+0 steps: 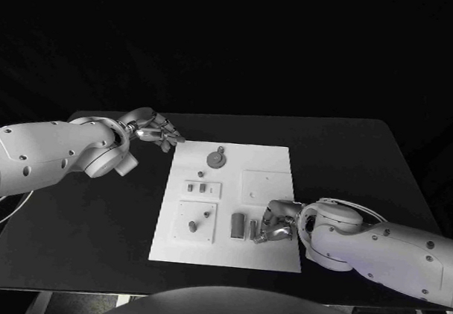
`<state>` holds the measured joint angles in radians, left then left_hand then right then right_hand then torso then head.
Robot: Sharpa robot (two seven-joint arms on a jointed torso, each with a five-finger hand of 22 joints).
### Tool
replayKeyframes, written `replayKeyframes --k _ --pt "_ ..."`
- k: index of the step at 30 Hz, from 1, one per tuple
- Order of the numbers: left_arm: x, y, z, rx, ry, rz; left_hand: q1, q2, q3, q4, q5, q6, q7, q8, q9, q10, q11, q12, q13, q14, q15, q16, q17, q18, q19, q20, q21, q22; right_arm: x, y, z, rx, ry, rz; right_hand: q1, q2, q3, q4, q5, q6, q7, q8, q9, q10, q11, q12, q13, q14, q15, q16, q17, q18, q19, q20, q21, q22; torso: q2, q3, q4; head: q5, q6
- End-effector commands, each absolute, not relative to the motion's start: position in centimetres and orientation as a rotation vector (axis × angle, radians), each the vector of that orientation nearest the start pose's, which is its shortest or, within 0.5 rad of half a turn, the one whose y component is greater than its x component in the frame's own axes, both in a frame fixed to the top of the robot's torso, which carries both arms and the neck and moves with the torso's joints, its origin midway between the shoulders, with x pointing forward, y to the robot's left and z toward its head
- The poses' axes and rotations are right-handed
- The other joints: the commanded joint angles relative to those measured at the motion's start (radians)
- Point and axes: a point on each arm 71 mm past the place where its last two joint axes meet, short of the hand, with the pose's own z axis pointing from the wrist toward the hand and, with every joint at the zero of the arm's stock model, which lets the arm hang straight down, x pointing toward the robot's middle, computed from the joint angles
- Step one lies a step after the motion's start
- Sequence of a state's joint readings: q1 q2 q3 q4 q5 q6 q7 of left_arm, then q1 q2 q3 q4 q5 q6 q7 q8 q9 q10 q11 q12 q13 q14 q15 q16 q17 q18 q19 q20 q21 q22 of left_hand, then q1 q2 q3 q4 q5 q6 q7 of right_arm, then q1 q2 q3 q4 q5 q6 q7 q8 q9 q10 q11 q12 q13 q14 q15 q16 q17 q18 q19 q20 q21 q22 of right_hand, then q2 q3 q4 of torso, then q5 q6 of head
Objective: Assemble the parts on the task board
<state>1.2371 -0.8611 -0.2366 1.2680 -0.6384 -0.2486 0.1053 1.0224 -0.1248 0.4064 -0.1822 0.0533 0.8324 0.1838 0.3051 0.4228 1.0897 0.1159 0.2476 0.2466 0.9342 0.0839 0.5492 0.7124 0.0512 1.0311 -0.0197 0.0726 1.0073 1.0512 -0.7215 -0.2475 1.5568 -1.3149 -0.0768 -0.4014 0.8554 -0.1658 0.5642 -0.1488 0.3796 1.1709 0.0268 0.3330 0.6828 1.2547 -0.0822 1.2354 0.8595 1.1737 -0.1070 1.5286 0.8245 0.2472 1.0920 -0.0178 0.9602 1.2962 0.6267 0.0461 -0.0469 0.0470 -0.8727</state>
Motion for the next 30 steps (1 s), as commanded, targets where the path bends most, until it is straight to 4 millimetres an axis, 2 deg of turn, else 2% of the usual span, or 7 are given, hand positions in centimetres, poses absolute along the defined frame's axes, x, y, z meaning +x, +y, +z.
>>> replayKeyframes --k 1,15,17,21,30 --pt "50.32 29.73 -25.01 -0.603 1.871 -0.841 0.002 -0.001 0.002 -0.005 0.0 -0.004 0.004 0.002 -0.001 0.004 0.003 -0.004 0.001 0.007 -0.003 -0.004 0.001 0.015 -0.002 0.002 -0.002 -0.002 39.14 -14.99 -33.94 -0.154 2.343 0.481 -0.006 -0.002 0.002 0.006 -0.003 0.006 -0.001 -0.002 0.001 0.004 -0.001 -0.002 0.001 0.007 -0.002 -0.004 -0.001 0.015 0.003 -0.005 0.001 -0.001 0.0 0.0 0.0002 -0.001 0.0" --pt "50.31 29.66 -25.02 -0.601 1.873 -0.843 0.003 -0.001 0.003 -0.005 0.0 -0.004 0.004 0.002 -0.001 0.004 0.003 -0.004 0.001 0.007 -0.003 -0.005 0.002 0.015 -0.002 0.002 -0.002 -0.002 39.39 -14.76 -34.09 -0.179 2.34 0.44 0.001 0.016 0.001 -0.004 -0.003 0.008 -0.001 -0.003 0.003 0.006 -0.002 -0.003 0.005 0.008 -0.002 -0.003 0.0 0.015 0.002 -0.007 0.002 0.0 0.0 -0.0002 0.0006 -0.002 0.0" --pt "50.31 29.68 -25.02 -0.601 1.872 -0.842 0.003 -0.001 0.003 -0.005 0.0 -0.004 0.004 0.002 -0.001 0.004 0.003 -0.004 0.001 0.007 -0.003 -0.005 0.002 0.015 -0.002 0.002 -0.002 -0.002 39.34 -14.68 -34.2 -0.195 2.349 0.428 0.014 0.033 -0.004 -0.033 -0.003 0.009 -0.001 -0.005 0.004 0.007 -0.002 -0.005 0.009 0.008 -0.002 -0.003 0.001 0.015 0.0 -0.008 0.003 0.002 0.0 -0.0002 0.0007 -0.002 0.0" --pt "50.31 29.65 -25.02 -0.601 1.873 -0.843 0.003 -0.001 0.003 -0.006 0.0 -0.004 0.004 0.002 -0.001 0.004 0.003 -0.004 0.001 0.007 -0.003 -0.005 0.002 0.015 -0.002 0.002 -0.002 -0.002 39.3 -14.48 -34.37 -0.205 2.359 0.424 0.028 0.045 -0.005 -0.069 -0.002 0.009 0.0 -0.007 0.005 0.009 -0.001 -0.008 0.012 0.008 -0.001 -0.004 0.001 0.015 -0.002 -0.006 0.003 0.003 0.0 -0.0001 0.0002 -0.002 0.0" --pt "50.31 29.61 -25.04 -0.601 1.875 -0.842 0.004 -0.001 0.003 -0.006 0.0 -0.004 0.004 0.002 -0.001 0.004 0.003 -0.004 0.001 0.007 -0.003 -0.005 0.002 0.015 -0.002 0.002 -0.002 -0.002 39.31 -14.65 -34.48 -0.208 2.367 0.418 0.032 0.049 -0.005 -0.089 -0.002 0.01 0.0 -0.009 0.005 0.011 0.0 -0.01 0.014 0.008 0.0 -0.005 0.002 0.015 -0.002 -0.004 0.002 0.003 0.0 -0.0001 0.0001 -0.003 0.0"
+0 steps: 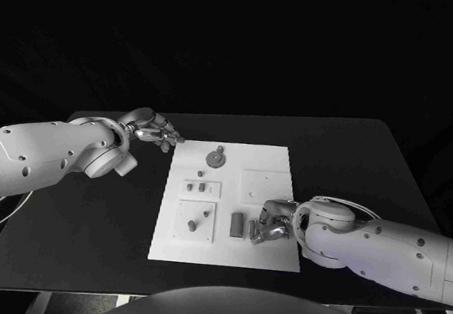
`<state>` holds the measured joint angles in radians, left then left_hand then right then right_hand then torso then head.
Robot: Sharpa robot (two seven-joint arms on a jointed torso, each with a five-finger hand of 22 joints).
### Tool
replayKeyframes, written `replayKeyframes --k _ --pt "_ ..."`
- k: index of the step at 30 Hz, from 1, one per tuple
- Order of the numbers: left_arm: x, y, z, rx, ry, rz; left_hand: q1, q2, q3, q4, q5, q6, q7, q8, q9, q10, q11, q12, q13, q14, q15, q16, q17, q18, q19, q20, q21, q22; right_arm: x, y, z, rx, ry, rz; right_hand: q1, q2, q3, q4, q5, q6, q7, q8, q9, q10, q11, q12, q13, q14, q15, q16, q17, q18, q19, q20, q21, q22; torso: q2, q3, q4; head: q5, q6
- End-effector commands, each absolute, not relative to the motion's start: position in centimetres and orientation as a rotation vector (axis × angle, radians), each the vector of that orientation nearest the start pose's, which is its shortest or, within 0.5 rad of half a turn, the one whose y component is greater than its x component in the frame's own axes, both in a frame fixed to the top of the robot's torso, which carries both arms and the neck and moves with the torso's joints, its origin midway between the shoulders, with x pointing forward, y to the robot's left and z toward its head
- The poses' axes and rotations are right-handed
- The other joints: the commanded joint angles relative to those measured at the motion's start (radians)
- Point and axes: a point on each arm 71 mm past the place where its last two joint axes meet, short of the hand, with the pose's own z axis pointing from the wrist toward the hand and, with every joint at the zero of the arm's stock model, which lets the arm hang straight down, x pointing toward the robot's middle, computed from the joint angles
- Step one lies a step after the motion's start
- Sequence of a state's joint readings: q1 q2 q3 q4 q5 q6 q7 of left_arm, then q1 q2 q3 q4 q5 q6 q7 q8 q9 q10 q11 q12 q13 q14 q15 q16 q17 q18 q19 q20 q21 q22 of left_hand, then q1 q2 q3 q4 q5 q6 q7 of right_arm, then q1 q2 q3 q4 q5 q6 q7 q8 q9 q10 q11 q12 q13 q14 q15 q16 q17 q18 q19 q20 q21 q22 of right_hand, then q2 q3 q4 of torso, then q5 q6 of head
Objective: Assemble the parts on the task board
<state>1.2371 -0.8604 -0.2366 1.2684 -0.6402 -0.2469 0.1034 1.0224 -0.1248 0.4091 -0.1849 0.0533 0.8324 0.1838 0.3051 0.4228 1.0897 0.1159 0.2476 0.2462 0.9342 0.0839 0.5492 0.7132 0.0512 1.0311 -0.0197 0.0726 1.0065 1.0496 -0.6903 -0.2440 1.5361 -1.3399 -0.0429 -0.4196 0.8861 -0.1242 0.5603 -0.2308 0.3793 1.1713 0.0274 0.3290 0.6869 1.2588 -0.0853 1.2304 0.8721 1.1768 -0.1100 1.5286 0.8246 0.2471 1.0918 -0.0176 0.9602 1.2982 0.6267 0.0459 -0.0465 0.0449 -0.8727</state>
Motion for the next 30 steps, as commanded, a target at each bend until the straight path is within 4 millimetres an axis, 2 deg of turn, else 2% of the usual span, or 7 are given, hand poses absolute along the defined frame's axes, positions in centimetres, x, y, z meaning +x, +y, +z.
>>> replayKeyframes --k 1,9,16,20,25,28,30 --pt "50.3 29.6 -25.0 -0.6 1.876 -0.842 0.004 -0.001 0.001 -0.004 0.0 -0.004 0.004 0.002 -0.001 0.004 0.003 -0.004 0.002 0.007 -0.003 -0.005 0.001 0.015 -0.002 0.002 -0.002 -0.001 39.3 -14.7 -34.5 -0.208 2.366 0.422 0.002 0.007 -0.001 -0.008 -0.001 0.01 0.0 -0.005 0.001 0.007 0.003 -0.005 0.001 0.004 0.003 -0.005 0.001 0.015 -0.002 -0.005 0.002 0.001 0.0 0.0002 -0.0003 0.0 0.0" --pt "50.3 29.6 -25.0 -0.6 1.876 -0.841 0.004 -0.001 0.001 -0.004 0.0 -0.004 0.004 0.002 -0.002 0.004 0.003 -0.004 0.002 0.007 -0.003 -0.006 0.002 0.015 -0.003 0.002 -0.002 -0.001 39.3 -14.8 -34.3 -0.184 2.345 0.463 -0.002 0.003 -0.003 -0.012 -0.001 0.009 0.001 -0.006 0.001 0.007 0.004 -0.007 0.001 0.004 0.004 -0.006 0.001 0.015 -0.003 -0.003 0.001 0.001 0.0 0.0005 -0.0006 0.0 0.0" --pt "50.4 29.8 -25.0 -0.601 1.871 -0.837 0.003 -0.001 0.001 -0.004 0.0 -0.004 0.004 0.002 -0.002 0.004 0.003 -0.004 0.002 0.007 -0.003 -0.006 0.002 0.015 -0.003 0.002 -0.002 -0.001 39.1 -15.4 -33.9 -0.155 2.311 0.523 -0.006 -0.027 0.003 -0.014 -0.001 -0.004 0.008 -0.016 -0.001 0.002 0.011 -0.018 -0.002 -0.004 0.005 -0.012 0.0 0.015 -0.008 0.0 -0.005 -0.002 -0.001 0.001 -0.0012 0.0 0.0" --pt "50.5 29.9 -25.0 -0.602 1.868 -0.833 0.003 -0.002 0.0 -0.004 0.0 -0.004 0.004 0.002 -0.002 0.004 0.003 -0.005 0.002 0.007 -0.003 -0.006 0.002 0.015 -0.003 0.002 -0.002 -0.001 39.7 -15.8 -33.0 -0.134 2.289 0.553 -0.002 -0.048 0.009 -0.012 -0.001 -0.029 0.018 -0.029 -0.002 -0.005 0.021 -0.022 -0.001 -0.011 0.002 -0.014 0.001 0.015 -0.011 0.003 -0.009 -0.004 -0.001 0.0009 -0.0012 -0.001 0.0" --pt "50.6 30.1 -25.0 -0.613 1.859 -0.832 0.003 -0.003 0.0 -0.004 0.0 -0.005 0.004 0.002 -0.002 0.004 0.003 -0.005 0.002 0.007 -0.002 -0.006 0.002 0.015 -0.003 0.002 -0.002 -0.001 40.3 -16.3 -31.7 -0.083 2.25 0.614 0.004 -0.067 0.013 -0.006 -0.002 -0.084 0.04 -0.058 -0.008 -0.023 0.042 -0.022 0.005 -0.025 -0.002 -0.017 0.004 0.015 -0.021 0.009 -0.014 -0.005 -0.001 0.0012 -0.002 -0.001 0.0" --pt "50.8 30.2 -25.0 -0.641 1.846 -0.842 0.002 -0.004 0.0 -0.004 0.0 -0.005 0.004 0.001 -0.002 0.004 0.003 -0.005 0.002 0.007 -0.002 -0.006 0.002 0.015 -0.003 0.002 -0.002 -0.001 41.1 -16.6 -30.9 -0.025 2.217 0.704 0.01 -0.068 0.013 -0.005 -0.002 -0.117 0.053 -0.073 -0.011 -0.028 0.055 -0.019 0.008 -0.031 -0.003 -0.017 0.005 0.015 -0.024 0.012 -0.015 -0.004 -0.001 0.0013 -0.0018 -0.002 0.0" --pt "50.9 30.3 -25.0 -0.663 1.839 -0.849 0.002 -0.003 0.0 -0.004 0.0 -0.005 0.004 0.002 -0.002 0.004 0.003 -0.005 0.002 0.007 -0.002 -0.006 0.003 0.015 -0.003 0.002 -0.002 -0.001 41.7 -16.7 -30.5 0.038 2.214 0.8 0.016 -0.061 0.013 -0.009 -0.002 -0.127 0.058 -0.077 -0.01 -0.035 0.059 -0.02 0.009 -0.035 -0.004 -0.018 0.006 0.015 -0.027 0.013 -0.016 -0.004 -0.001 0.0011 -0.0018 -0.001 0.0"
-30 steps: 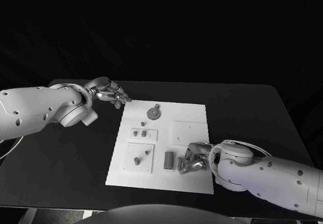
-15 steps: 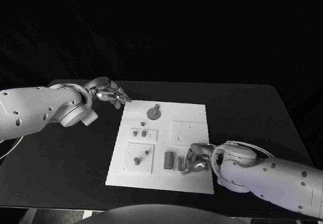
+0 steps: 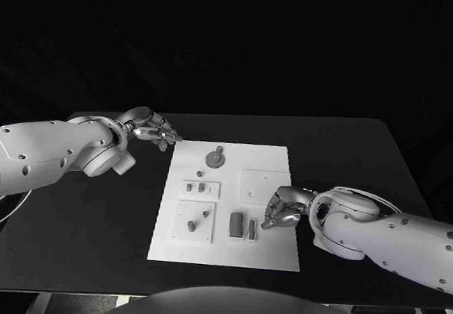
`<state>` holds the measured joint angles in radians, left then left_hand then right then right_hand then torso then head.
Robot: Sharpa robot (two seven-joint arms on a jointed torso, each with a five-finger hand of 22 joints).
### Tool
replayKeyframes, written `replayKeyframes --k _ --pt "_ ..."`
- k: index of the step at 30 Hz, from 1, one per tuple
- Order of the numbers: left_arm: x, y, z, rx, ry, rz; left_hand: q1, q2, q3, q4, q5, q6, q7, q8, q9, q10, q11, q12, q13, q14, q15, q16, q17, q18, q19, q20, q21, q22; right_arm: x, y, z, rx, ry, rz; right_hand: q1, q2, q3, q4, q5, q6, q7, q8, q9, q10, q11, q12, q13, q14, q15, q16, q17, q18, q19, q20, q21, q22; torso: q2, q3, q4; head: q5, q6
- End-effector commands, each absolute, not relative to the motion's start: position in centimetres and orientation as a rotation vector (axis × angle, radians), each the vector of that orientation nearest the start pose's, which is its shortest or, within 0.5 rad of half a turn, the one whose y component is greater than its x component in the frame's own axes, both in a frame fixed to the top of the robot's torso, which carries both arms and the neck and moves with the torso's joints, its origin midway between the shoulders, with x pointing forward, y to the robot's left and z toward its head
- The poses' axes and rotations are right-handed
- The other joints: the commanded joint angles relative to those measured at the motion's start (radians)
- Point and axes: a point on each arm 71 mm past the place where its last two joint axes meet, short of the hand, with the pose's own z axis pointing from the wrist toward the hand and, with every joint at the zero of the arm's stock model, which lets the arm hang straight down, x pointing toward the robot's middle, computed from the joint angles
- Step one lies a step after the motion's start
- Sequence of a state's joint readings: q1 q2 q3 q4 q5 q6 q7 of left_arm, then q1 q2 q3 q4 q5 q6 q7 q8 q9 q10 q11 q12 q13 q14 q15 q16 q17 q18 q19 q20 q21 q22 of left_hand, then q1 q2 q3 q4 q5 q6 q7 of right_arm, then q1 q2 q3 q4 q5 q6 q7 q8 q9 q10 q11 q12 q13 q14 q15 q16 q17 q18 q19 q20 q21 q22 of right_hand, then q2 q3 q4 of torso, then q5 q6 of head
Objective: Assemble the parts on the task board
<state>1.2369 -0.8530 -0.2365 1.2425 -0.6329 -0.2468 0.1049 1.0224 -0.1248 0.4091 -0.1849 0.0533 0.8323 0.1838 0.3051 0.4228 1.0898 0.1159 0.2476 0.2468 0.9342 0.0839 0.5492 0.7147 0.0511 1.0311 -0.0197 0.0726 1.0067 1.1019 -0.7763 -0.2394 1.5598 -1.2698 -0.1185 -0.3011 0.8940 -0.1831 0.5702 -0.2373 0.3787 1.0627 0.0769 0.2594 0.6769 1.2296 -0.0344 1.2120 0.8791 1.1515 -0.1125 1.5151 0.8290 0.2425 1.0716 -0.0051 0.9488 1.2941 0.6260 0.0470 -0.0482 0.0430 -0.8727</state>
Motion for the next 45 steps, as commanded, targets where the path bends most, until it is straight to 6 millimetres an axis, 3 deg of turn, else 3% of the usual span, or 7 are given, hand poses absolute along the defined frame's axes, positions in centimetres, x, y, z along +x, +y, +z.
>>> replayKeyframes --k 1,7,14,22,25,35,45 --pt "51.0 30.3 -25.0 -0.678 1.833 -0.852 0.003 -0.002 0.001 -0.004 0.001 -0.004 0.004 0.002 -0.002 0.004 0.003 -0.005 0.001 0.007 -0.002 -0.007 0.001 0.015 -0.003 0.002 -0.002 -0.001 42.1 -16.9 -30.3 0.091 2.212 0.848 0.011 0.007 0.003 -0.006 -0.002 -0.022 0.01 -0.008 0.001 -0.01 0.009 -0.002 0.002 -0.012 -0.003 -0.005 0.002 0.019 -0.008 0.001 -0.005 0.001 -0.001 0.0003 -0.0006 0.001 0.0" --pt "51.4 30.7 -24.9 -0.745 1.793 -0.873 0.006 0.006 0.004 -0.006 0.001 -0.001 0.002 0.004 -0.001 0.003 0.004 -0.006 0.001 0.008 -0.003 -0.009 0.001 0.015 -0.002 0.002 -0.002 -0.002 46.1 -18.7 -28.4 0.298 2.077 0.999 0.021 0.051 -0.01 -0.043 -0.002 -0.03 0.013 -0.008 0.007 -0.028 0.013 -0.004 0.003 -0.028 -0.003 -0.008 0.004 0.019 -0.023 0.009 -0.009 0.003 -0.004 0.0014 -0.0012 0.006 0.005" --pt "52.1 31.3 -24.8 -0.873 1.726 -0.953 0.011 0.022 0.008 -0.018 0.001 0.004 -0.009 0.007 0.0 -0.006 0.006 -0.02 -0.004 0.001 0.002 -0.032 -0.007 0.014 -0.008 0.005 -0.004 -0.004 51.9 -21.7 -27.0 0.59 1.873 1.08 0.044 0.097 -0.008 -0.053 0.0 -0.071 0.028 -0.023 0.01 -0.111 0.028 -0.08 -0.041 -0.109 0.011 -0.071 -0.017 0.014 -0.102 0.042 -0.064 -0.011 -0.01 0.0038 -0.0069 0.011 0.081" --pt "54.4 31.7 -24.8 -0.971 1.653 -1.03 0.004 0.044 0.008 -0.045 0.001 -0.006 -0.02 0.003 -0.002 -0.029 0.006 -0.064 -0.023 -0.032 0.02 -0.105 -0.035 0.008 -0.062 0.023 -0.009 -0.026 56.5 -24.7 -26.5 0.725 1.711 1.042 0.024 0.129 0.007 -0.051 0.0 -0.144 0.07 -0.058 -0.007 -0.206 0.068 -0.323 -0.217 -0.221 0.073 -0.306 -0.134 -0.01 -0.248 0.106 -0.224 -0.091 -0.036 0.0125 -0.0101 0.036 0.17" --pt "55.1 32.0 -24.6 -1.0 1.628 -1.043 0.004 0.044 0.008 -0.045 0.001 -0.006 -0.02 0.003 -0.002 -0.029 0.006 -0.064 -0.023 -0.032 0.02 -0.105 -0.035 0.008 -0.062 0.023 -0.009 -0.026 57.1 -25.4 -26.6 0.755 1.678 1.047 0.024 0.129 0.007 -0.051 0.0 -0.144 0.07 -0.058 -0.007 -0.206 0.068 -0.323 -0.217 -0.221 0.073 -0.306 -0.134 -0.01 -0.248 0.106 -0.224 -0.091 -0.042 0.0132 -0.0144 0.041 0.207" --pt "57.0 31.3 -24.8 -1.056 1.636 -1.152 0.004 0.044 0.008 -0.045 0.001 -0.006 -0.02 0.003 -0.002 -0.029 0.006 -0.064 -0.023 -0.032 0.02 -0.105 -0.035 0.008 -0.062 0.023 -0.009 -0.026 57.1 -24.4 -28.7 0.984 1.608 1.215 0.024 0.129 0.007 -0.051 0.0 -0.144 0.07 -0.058 -0.007 -0.206 0.068 -0.323 -0.217 -0.221 0.073 -0.306 -0.134 -0.01 -0.248 0.106 -0.224 -0.091 -0.071 0.0149 -0.0324 0.057 0.282" --pt "56.5 29.9 -26.7 -1.057 1.626 -1.244 0.004 0.044 0.008 -0.045 0.001 -0.006 -0.02 0.003 -0.002 -0.029 0.006 -0.064 -0.023 -0.032 0.02 -0.105 -0.035 0.008 -0.062 0.023 -0.009 -0.026 56.3 -24.4 -30.4 1.072 1.562 1.265 0.024 0.129 0.007 -0.051 0.0 -0.144 0.07 -0.058 -0.007 -0.206 0.068 -0.323 -0.217 -0.221 0.073 -0.306 -0.134 -0.01 -0.248 0.106 -0.224 -0.091 -0.089 0.015 -0.0314 0.058 0.314"
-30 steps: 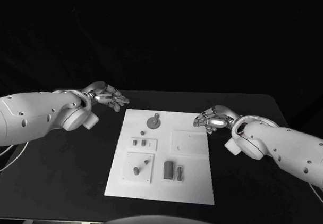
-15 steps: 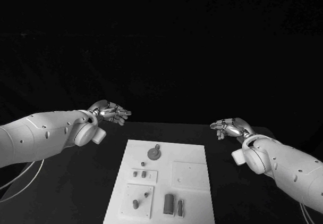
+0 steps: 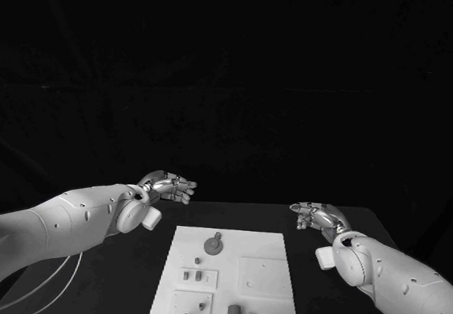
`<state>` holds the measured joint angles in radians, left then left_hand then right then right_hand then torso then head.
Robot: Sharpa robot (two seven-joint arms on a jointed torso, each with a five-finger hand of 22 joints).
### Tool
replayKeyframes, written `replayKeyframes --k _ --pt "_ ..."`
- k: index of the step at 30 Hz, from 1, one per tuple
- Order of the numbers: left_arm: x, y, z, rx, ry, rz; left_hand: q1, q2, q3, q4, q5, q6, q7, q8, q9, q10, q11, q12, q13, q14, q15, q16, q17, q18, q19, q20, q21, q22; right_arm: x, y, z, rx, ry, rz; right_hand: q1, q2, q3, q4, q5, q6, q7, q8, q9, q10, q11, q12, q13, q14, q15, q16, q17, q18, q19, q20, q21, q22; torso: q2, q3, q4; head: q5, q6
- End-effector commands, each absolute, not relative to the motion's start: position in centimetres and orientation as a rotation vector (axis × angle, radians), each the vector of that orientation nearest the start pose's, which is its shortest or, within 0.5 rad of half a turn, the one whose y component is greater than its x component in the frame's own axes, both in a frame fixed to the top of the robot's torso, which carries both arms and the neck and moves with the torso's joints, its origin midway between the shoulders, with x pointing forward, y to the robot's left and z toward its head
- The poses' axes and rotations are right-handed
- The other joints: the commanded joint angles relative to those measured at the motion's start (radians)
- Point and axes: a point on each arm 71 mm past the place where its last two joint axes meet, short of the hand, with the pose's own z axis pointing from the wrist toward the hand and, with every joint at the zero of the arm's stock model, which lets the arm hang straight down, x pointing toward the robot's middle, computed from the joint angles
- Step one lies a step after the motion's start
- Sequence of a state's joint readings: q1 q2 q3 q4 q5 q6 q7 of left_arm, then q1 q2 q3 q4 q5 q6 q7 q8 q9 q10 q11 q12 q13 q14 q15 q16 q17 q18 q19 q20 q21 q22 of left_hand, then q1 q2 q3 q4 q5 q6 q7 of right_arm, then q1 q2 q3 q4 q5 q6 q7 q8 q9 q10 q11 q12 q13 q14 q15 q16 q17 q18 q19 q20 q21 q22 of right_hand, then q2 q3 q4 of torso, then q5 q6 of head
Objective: Assemble the parts on the task board
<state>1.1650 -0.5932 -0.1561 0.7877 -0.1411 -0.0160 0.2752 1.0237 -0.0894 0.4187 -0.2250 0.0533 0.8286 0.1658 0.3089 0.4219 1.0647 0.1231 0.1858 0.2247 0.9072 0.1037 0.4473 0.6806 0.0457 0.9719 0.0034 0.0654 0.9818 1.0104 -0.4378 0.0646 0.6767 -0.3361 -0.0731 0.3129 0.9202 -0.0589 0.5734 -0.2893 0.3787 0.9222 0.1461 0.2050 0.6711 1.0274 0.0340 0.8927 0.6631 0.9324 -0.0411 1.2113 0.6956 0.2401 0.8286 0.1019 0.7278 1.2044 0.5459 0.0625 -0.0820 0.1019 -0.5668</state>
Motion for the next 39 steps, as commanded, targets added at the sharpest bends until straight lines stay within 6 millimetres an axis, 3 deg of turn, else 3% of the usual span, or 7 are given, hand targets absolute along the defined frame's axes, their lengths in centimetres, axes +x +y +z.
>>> replayKeyframes --k 1,10,11,13,14,17,39 --pt "56.4 29.9 -26.8 -1.056 1.624 -1.247 0.002 0.009 -0.002 -0.005 0.001 -0.002 -0.003 -0.001 -0.001 -0.004 -0.001 -0.002 -0.001 -0.005 0.0 -0.004 -0.001 0.014 -0.003 0.0 -0.002 -0.001 56.2 -24.3 -30.4 1.069 1.56 1.271 -0.002 0.005 0.004 0.001 0.0 -0.003 0.001 -0.004 -0.001 -0.004 0.0 -0.004 -0.001 -0.002 0.002 -0.002 -0.001 -0.008 -0.005 -0.001 -0.003 -0.001 -0.01 -0.0004 0.003 -0.002 0.009" --pt "55.6 29.3 -28.1 -1.045 1.654 -1.269 0.002 0.009 -0.002 -0.005 0.001 -0.002 -0.003 -0.001 -0.001 -0.004 -0.001 -0.002 -0.001 -0.005 0.0 -0.004 -0.001 0.014 -0.003 0.0 -0.002 -0.001 55.3 -22.7 -30.5 1.05 1.595 1.327 -0.002 0.005 0.004 0.001 0.0 -0.003 0.001 -0.004 -0.001 -0.004 0.0 -0.004 -0.001 -0.002 0.002 -0.002 -0.001 -0.008 -0.005 -0.001 -0.003 -0.001 -0.013 0.0004 0.0016 -0.002 -0.019" --pt "55.7 30.0 -28.3 -1.08 1.653 -1.204 -0.307 0.089 -0.419 0.225 -0.053 -0.829 -0.166 -0.309 -0.422 -0.319 -0.123 -0.186 -0.225 -0.907 -0.104 -0.447 -0.681 -0.046 -0.972 -0.003 -0.065 -0.982 55.4 -23.1 -30.7 1.059 1.6 1.279 -0.92 0.059 -0.573 0.289 -0.379 -0.922 -0.146 -0.205 -0.671 -0.308 -0.034 -0.893 -0.663 -0.932 0.041 -0.363 -0.696 -0.24 -0.829 -0.102 -0.728 -0.361 -0.012 0.0005 0.0034 -0.004 -0.008" --pt "55.6 29.9 -28.3 -1.081 1.649 -1.205 -1.024 0.089 -0.419 0.225 -0.053 -0.829 -0.166 -0.309 -0.422 -0.362 -0.123 -0.186 -0.225 -0.907 -0.104 -0.447 -0.681 -0.046 -0.972 -0.003 -0.065 -0.982 55.4 -23.0 -30.6 1.059 1.596 1.28 -0.92 0.059 -0.573 0.289 -0.379 -0.922 -0.146 -0.205 -0.671 -1.027 -0.034 -0.893 -0.663 -0.932 0.041 -0.41 -0.696 -0.24 -0.829 -0.102 -0.728 -0.408 -0.011 -0.0014 0.0057 -0.007 -0.009" --pt "55.6 29.8 -28.3 -1.082 1.646 -1.206 -1.024 0.089 -0.419 0.225 -0.053 -0.829 -0.166 -0.309 -0.422 -1.065 -0.123 -0.186 -0.225 -0.907 -0.104 -0.447 -0.681 -0.046 -0.972 -0.003 -0.065 -0.982 55.3 -23.0 -30.6 1.06 1.592 1.28 -0.92 0.059 -0.573 0.289 -0.379 -0.922 -0.146 -0.205 -0.671 -1.027 -0.034 -0.893 -0.663 -0.932 0.041 -0.438 -0.696 -0.24 -0.829 -0.102 -0.728 -0.436 -0.011 -0.0033 0.0081 -0.01 -0.009" --pt "55.3 29.2 -28.3 -1.088 1.622 -1.212 -1.024 0.089 -0.419 0.225 -0.053 -0.829 -0.166 -0.309 -0.422 -1.065 -0.123 -0.186 -0.225 -0.907 -0.104 -0.447 -0.681 -0.046 -0.972 -0.003 -0.065 -0.982 55.2 -22.8 -30.2 1.064 1.568 1.284 -0.92 0.059 -0.573 0.289 -0.379 -0.922 -0.146 -0.205 -0.671 -1.027 -0.034 -0.893 -0.663 -0.932 0.041 -1.211 -0.696 -0.24 -0.829 -0.102 -0.728 -1.204 -0.009 -0.015 0.0227 -0.028 -0.014" --pt "48.0 20.4 -23.7 -1.194 1.267 -1.239 -1.024 0.089 -0.419 0.225 -0.053 -0.829 -0.166 -0.309 -0.422 -1.065 -0.123 -0.186 -0.225 -0.907 -0.104 -0.447 -0.681 -0.046 -0.972 -0.003 -0.065 -0.982 48.2 -19.7 -23.6 1.182 1.253 1.255 -0.92 0.059 -0.573 0.289 -0.379 -0.922 -0.146 -0.205 -0.671 -1.027 -0.034 -0.893 -0.663 -0.932 0.041 -1.211 -0.696 -0.24 -0.829 -0.102 -0.728 -1.204 -0.002 -0.0625 0.082 -0.102 -0.033"
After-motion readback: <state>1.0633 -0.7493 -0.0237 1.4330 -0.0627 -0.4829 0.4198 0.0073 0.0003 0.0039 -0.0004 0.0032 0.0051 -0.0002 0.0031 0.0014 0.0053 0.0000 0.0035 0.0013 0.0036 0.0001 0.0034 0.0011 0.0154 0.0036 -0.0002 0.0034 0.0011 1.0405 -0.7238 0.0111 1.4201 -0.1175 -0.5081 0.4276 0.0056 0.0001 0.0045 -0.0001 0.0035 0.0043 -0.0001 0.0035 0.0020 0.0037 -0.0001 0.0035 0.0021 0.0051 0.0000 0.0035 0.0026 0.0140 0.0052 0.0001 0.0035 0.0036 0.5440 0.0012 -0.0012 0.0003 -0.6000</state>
